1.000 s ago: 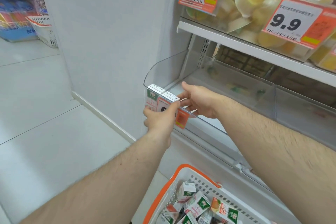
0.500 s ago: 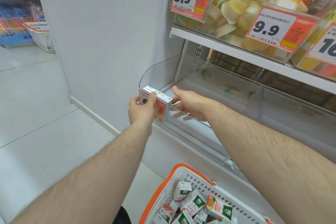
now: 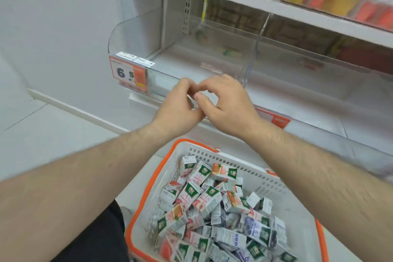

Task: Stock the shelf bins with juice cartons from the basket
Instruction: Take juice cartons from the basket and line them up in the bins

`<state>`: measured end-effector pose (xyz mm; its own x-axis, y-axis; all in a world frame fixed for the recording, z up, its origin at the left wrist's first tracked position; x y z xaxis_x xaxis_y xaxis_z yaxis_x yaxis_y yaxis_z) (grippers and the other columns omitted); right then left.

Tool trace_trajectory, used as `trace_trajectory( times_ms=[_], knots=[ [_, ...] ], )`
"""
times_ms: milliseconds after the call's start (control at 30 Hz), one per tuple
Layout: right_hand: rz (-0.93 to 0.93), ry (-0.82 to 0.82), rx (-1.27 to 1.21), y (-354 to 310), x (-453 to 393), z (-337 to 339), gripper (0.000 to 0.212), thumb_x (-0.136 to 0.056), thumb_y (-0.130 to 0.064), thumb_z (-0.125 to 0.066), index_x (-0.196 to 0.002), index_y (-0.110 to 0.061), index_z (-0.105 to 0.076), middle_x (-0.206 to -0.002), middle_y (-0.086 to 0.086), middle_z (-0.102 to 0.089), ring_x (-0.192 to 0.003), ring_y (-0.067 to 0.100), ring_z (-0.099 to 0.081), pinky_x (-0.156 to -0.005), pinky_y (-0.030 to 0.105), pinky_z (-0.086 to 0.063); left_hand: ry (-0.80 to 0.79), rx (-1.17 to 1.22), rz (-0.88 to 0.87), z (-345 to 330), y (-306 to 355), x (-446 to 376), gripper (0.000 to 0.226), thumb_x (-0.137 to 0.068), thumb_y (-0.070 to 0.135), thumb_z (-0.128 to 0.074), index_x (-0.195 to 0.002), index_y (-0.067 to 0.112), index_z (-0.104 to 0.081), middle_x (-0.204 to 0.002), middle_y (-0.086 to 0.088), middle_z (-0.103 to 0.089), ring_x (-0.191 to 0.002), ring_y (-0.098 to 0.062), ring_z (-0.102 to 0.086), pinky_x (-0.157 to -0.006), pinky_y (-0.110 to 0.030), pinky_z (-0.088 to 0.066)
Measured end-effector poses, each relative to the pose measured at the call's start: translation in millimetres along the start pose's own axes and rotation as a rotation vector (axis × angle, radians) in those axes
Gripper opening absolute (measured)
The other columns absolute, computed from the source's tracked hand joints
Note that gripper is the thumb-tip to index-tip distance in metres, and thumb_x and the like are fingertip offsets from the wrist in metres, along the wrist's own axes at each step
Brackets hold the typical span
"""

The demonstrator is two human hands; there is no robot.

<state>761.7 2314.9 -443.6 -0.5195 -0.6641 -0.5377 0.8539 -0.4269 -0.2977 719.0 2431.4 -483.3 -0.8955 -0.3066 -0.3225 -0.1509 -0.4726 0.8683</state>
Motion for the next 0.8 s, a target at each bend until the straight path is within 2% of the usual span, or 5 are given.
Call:
trace_trajectory(
  times_ms=[167,433,600,700,800],
  knots=[
    [-0.184,-0.061,-0.046,33.7,64.5,-5.6,0.035,-0.086,-0.038,-0.048,-0.085,-0.012,-0.072,-0.082,0.002,-0.068,-0.085,0.021,-0.059,-0.079,0.032,-0.042,-0.234,-0.184,-0.014,-53.4,-18.1,25.9,0.025,-0.076,0.028,-0.066,-0.091,0.026,-0.047,-0.080,0.013,-0.053,-0.071,-0.010,-0.053,-0.060,-0.017,-0.039],
    [-0.525,-0.340,-0.094,89.2,157.5,-40.8,0.024,-0.095,-0.030,-0.054,-0.086,-0.015,-0.070,-0.087,-0.001,-0.067,-0.083,0.017,-0.058,-0.076,0.033,-0.047,-0.683,-0.627,0.006,-108.4,-86.2,54.5,0.033,-0.079,0.026,-0.064,-0.110,0.023,-0.052,-0.105,0.003,-0.056,-0.096,-0.019,-0.054,-0.082,-0.035,-0.047],
    [-0.817,-0.793,-0.041,132.4,238.0,-67.0,0.020,-0.095,-0.025,-0.052,-0.103,-0.014,-0.067,-0.103,-0.001,-0.066,-0.091,0.016,-0.060,-0.080,0.029,-0.049,-0.889,-0.759,0.216,-135.7,-137.0,87.3,0.063,-0.082,0.023,-0.066,-0.141,0.019,-0.042,-0.139,-0.005,-0.045,-0.124,-0.023,-0.045,-0.100,-0.036,-0.043],
    [-0.791,-1.124,0.119,139.3,280.4,-76.4,0.034,-0.087,-0.024,-0.057,-0.120,-0.016,-0.057,-0.114,0.003,-0.063,-0.099,0.020,-0.058,-0.088,0.035,-0.049,-1.013,-0.831,0.292,-152.0,-165.0,108.7,0.079,-0.080,0.020,-0.065,-0.149,0.026,-0.029,-0.152,-0.006,-0.032,-0.139,-0.028,-0.029,-0.111,-0.047,-0.035],
    [-0.735,-1.282,0.275,138.4,309.0,-84.3,0.058,-0.078,-0.037,-0.068,-0.126,-0.017,-0.042,-0.100,0.001,-0.057,-0.092,0.022,-0.053,-0.094,0.040,-0.042,-1.036,-0.844,0.307,-163.8,-178.7,120.5,0.077,-0.082,0.018,-0.066,-0.149,0.028,-0.030,-0.150,-0.006,-0.037,-0.136,-0.030,-0.036,-0.111,-0.047,-0.035]
  ],
)
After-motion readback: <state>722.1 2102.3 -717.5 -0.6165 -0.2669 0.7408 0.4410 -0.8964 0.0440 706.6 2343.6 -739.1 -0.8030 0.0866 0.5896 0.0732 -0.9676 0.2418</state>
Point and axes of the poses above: each hand's wrist, its own x-axis away from the middle knuckle, its own z-axis out of the back of the hand, y = z × x, the point moved 3 cm from there along -x, towards the middle knuckle
